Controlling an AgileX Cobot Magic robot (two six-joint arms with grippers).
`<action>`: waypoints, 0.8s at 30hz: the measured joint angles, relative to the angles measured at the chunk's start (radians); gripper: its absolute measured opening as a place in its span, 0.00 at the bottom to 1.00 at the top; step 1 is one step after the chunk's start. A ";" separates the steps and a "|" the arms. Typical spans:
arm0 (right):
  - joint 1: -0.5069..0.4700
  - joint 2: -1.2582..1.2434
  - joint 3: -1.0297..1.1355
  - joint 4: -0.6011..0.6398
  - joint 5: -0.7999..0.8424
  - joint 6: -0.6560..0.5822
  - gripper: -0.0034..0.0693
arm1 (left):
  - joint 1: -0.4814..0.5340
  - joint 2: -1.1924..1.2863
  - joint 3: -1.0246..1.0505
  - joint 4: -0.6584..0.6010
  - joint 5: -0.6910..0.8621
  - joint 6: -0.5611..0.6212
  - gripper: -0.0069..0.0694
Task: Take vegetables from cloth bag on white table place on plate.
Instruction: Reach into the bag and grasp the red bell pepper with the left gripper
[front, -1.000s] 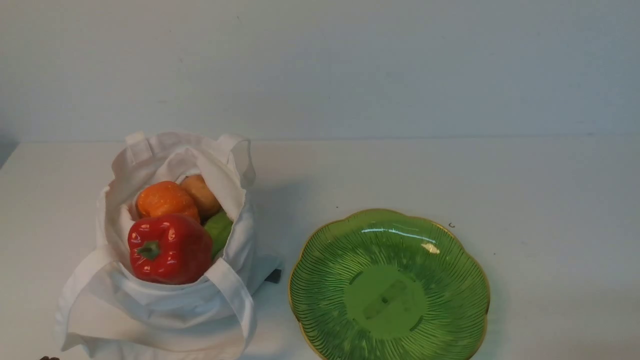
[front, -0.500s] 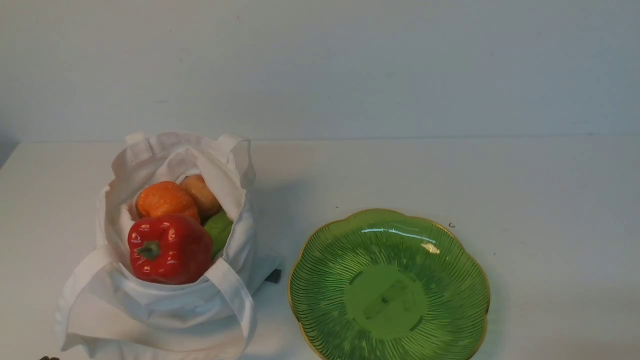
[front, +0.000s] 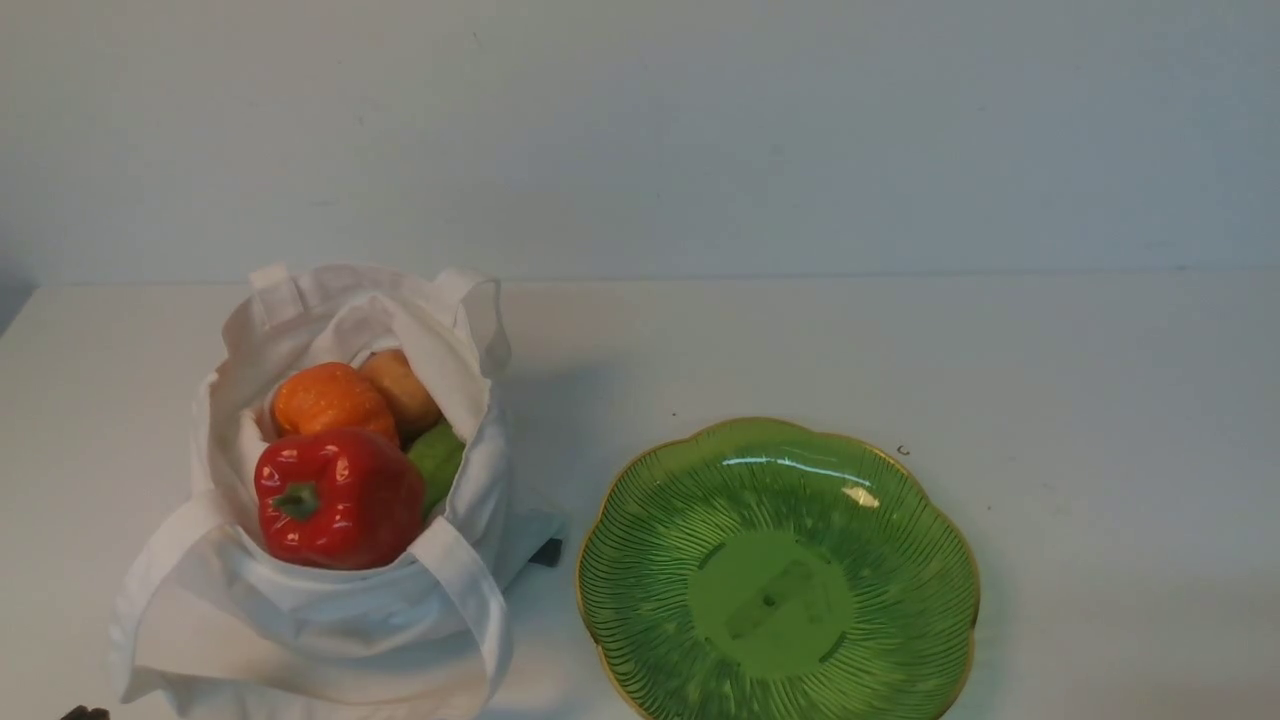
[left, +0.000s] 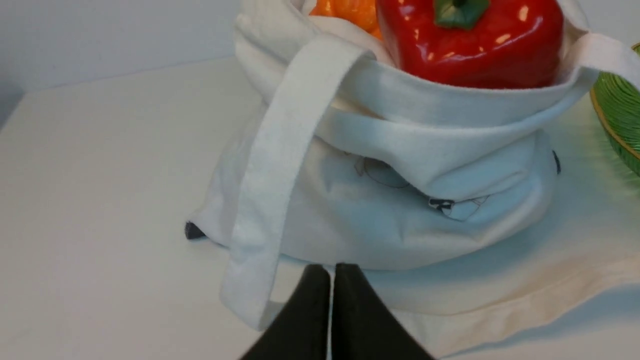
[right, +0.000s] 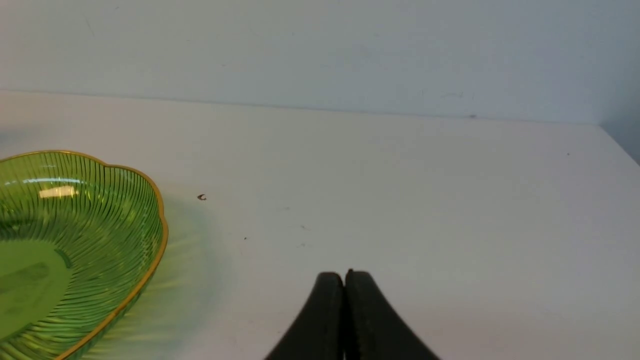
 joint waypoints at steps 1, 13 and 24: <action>0.000 0.000 0.000 0.000 0.000 0.000 0.03 | 0.000 0.000 0.000 -0.003 -0.012 -0.004 0.08; 0.000 0.000 0.000 0.000 0.000 0.000 0.03 | 0.000 0.000 0.000 -0.229 -0.400 -0.179 0.08; 0.000 0.000 0.000 0.000 0.000 0.000 0.03 | 0.000 0.182 -0.456 -0.135 -0.366 -0.286 0.08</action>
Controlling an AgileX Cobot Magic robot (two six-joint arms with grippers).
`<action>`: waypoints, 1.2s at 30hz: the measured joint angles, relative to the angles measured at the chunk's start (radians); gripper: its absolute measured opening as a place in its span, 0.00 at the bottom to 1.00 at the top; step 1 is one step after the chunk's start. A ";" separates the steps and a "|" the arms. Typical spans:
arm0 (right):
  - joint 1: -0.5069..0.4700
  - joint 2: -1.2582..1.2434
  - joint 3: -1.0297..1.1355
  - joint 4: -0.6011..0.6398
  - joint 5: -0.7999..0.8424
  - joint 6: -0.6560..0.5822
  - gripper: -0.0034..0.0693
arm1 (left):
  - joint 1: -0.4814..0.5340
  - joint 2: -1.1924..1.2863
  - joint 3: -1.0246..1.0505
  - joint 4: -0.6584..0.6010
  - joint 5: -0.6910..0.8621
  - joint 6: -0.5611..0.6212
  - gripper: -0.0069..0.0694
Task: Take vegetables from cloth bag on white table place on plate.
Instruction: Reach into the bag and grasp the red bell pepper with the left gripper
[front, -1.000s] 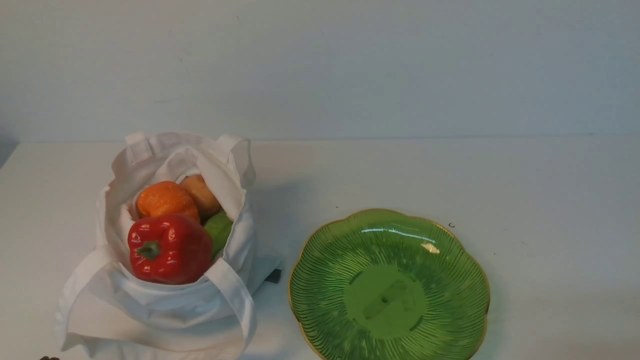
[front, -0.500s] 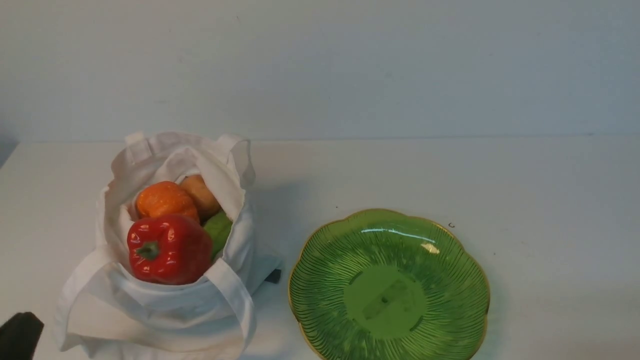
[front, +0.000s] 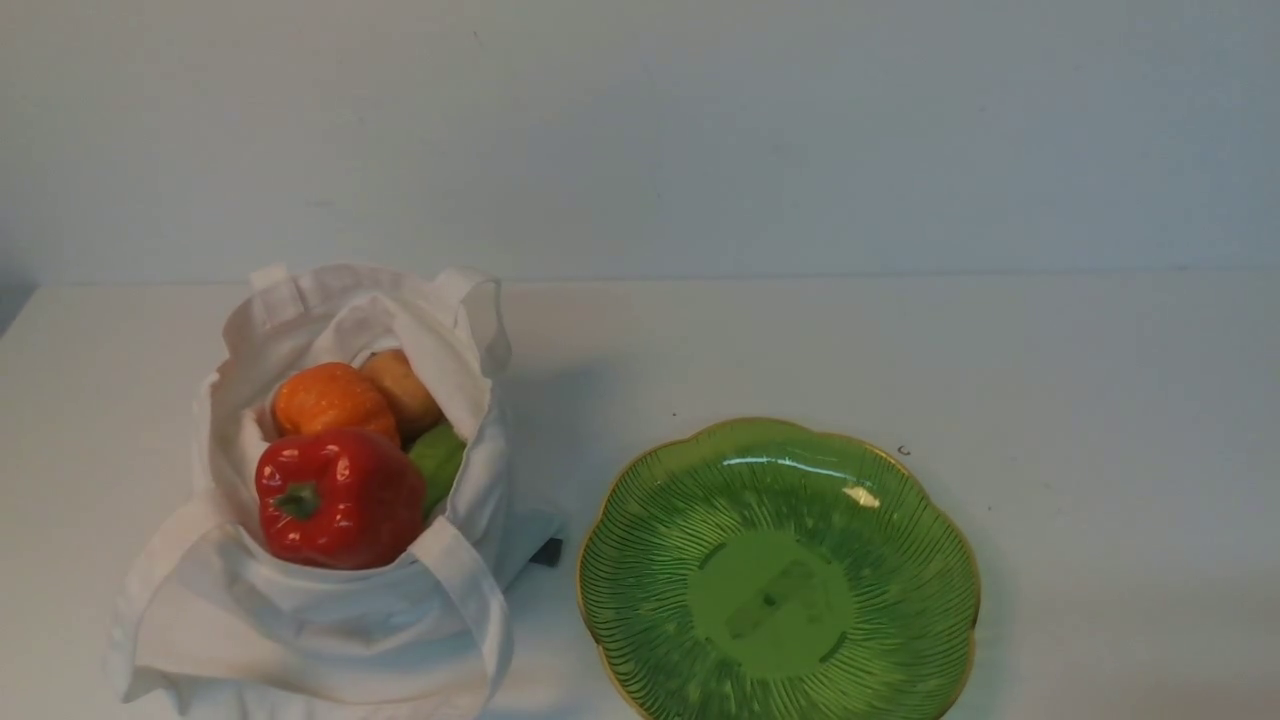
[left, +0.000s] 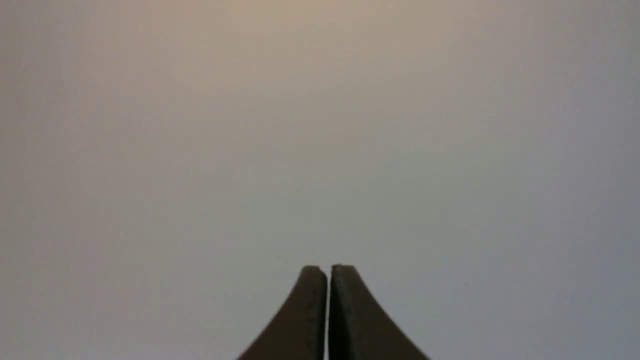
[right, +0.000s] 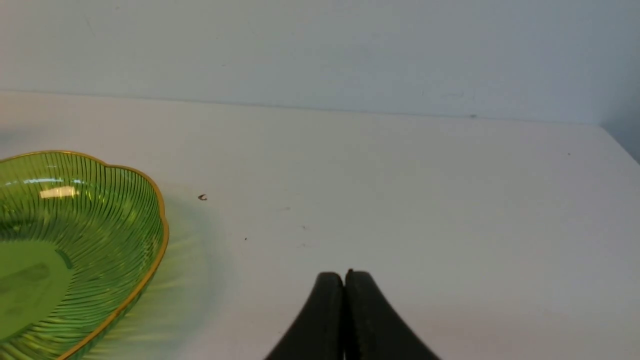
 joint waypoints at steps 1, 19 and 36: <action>0.000 0.000 0.000 0.000 0.000 0.000 0.03 | 0.000 0.046 -0.070 0.002 0.096 -0.003 0.08; 0.000 0.000 0.000 0.000 0.000 0.000 0.03 | 0.000 0.988 -0.718 -0.004 1.190 0.227 0.09; 0.000 0.000 0.000 0.000 0.000 0.000 0.03 | -0.001 1.125 -0.701 -0.112 1.225 0.410 0.55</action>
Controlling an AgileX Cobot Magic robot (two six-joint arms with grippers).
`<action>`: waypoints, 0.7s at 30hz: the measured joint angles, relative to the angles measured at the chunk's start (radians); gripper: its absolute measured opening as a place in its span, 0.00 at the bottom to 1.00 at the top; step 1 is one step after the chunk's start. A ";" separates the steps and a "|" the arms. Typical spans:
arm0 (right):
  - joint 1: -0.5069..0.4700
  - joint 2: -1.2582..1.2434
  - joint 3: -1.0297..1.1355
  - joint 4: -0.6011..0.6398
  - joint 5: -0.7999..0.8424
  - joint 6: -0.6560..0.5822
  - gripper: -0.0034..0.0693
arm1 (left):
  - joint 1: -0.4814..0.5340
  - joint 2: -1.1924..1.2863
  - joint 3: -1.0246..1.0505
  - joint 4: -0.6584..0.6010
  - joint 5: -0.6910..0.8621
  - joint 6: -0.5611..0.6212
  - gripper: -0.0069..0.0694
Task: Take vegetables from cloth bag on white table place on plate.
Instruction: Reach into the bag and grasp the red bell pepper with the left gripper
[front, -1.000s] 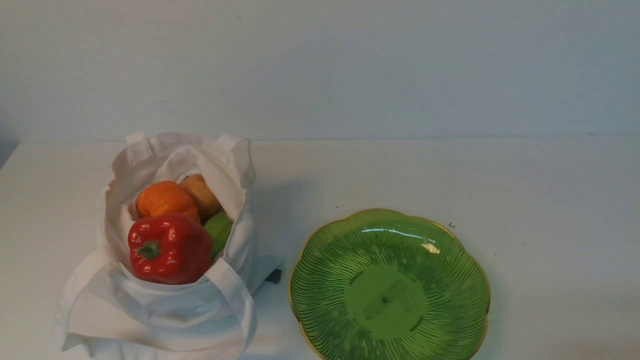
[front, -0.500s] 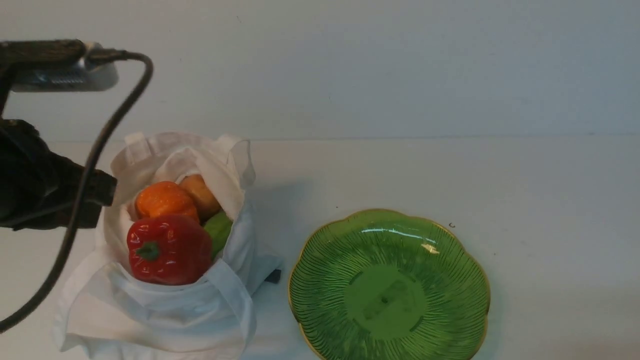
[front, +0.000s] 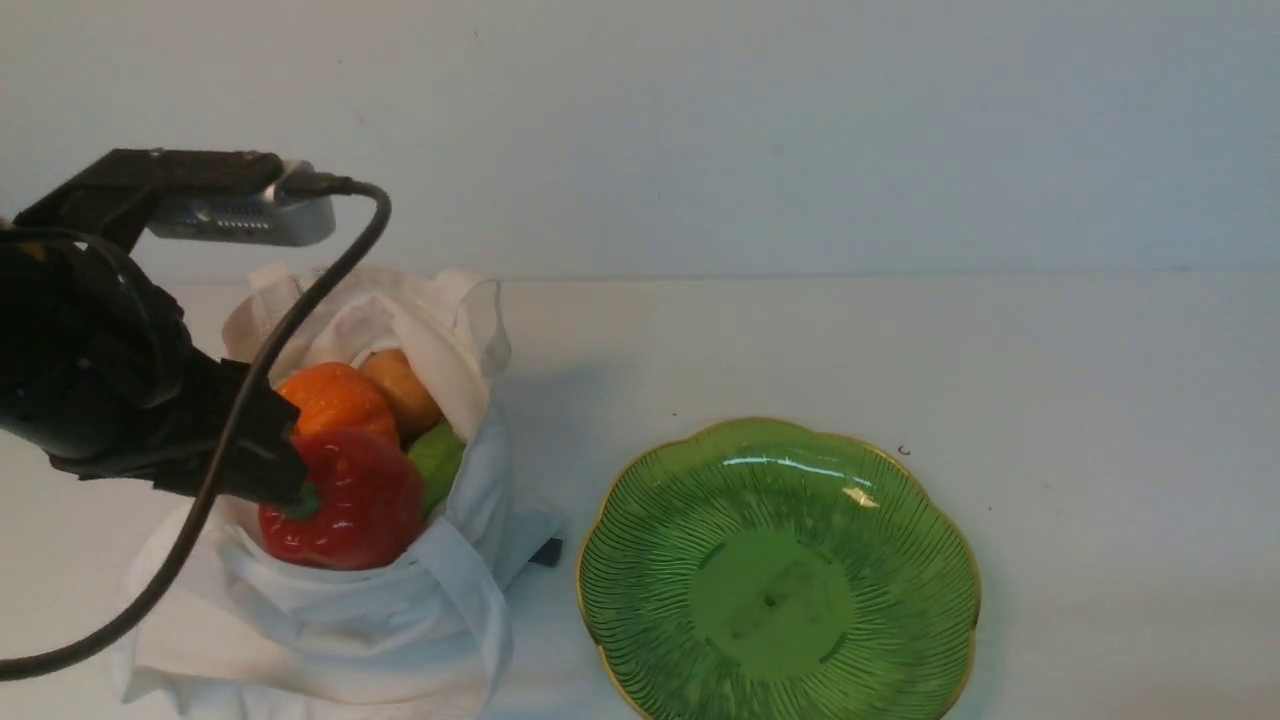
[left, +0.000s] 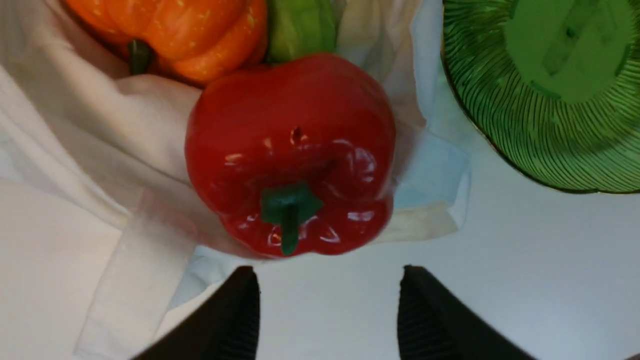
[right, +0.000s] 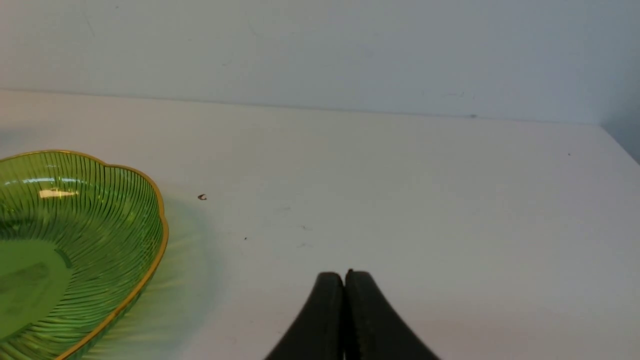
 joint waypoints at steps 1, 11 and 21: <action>0.000 0.000 0.000 0.000 0.000 0.000 0.03 | 0.000 0.012 0.003 0.000 0.000 0.000 0.56; 0.000 0.000 0.000 0.000 0.000 0.000 0.03 | 0.000 0.055 0.010 0.003 -0.065 0.018 0.58; 0.000 0.000 0.000 0.000 0.000 0.000 0.03 | 0.000 0.116 0.010 -0.012 -0.063 0.040 0.58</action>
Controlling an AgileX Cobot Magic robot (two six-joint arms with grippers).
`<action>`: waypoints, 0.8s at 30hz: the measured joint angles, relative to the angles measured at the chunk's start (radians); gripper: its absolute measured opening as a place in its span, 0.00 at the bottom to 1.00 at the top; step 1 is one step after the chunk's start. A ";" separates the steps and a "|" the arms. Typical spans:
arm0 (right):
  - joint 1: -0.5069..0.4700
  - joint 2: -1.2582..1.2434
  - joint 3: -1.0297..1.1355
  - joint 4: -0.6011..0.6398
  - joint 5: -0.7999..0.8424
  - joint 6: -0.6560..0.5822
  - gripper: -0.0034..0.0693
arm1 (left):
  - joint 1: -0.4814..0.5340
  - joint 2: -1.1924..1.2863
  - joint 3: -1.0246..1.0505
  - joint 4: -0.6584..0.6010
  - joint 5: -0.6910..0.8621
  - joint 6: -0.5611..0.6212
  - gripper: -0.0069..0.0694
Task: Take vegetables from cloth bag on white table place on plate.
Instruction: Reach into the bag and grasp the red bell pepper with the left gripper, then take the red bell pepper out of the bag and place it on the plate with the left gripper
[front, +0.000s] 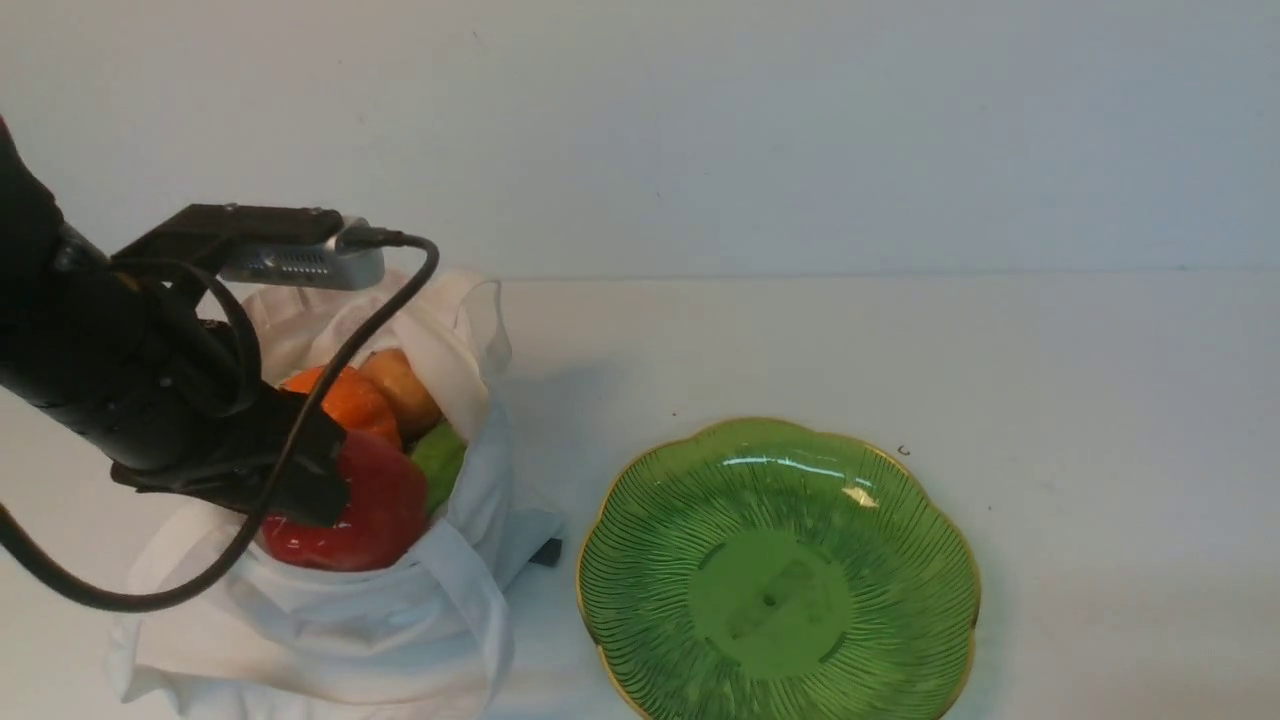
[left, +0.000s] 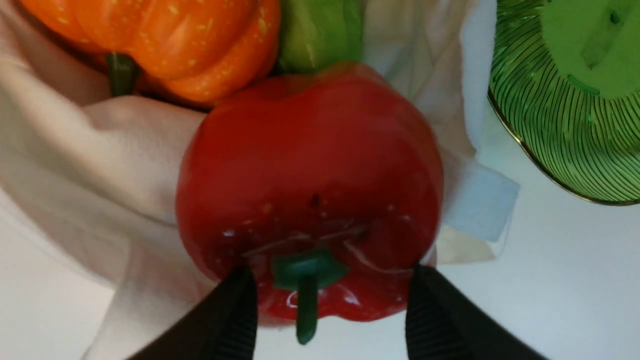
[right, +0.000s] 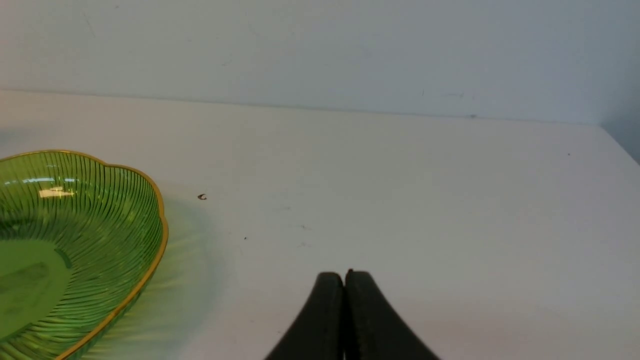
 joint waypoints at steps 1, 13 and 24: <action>0.000 0.000 0.000 0.000 0.000 0.000 0.03 | 0.000 0.001 0.000 0.000 0.000 0.000 0.58; 0.000 0.000 0.000 0.000 0.000 0.000 0.03 | 0.000 0.023 0.000 0.001 -0.002 0.008 0.30; 0.000 0.000 0.000 0.000 0.001 0.000 0.03 | 0.000 0.025 -0.066 0.019 0.045 0.008 0.12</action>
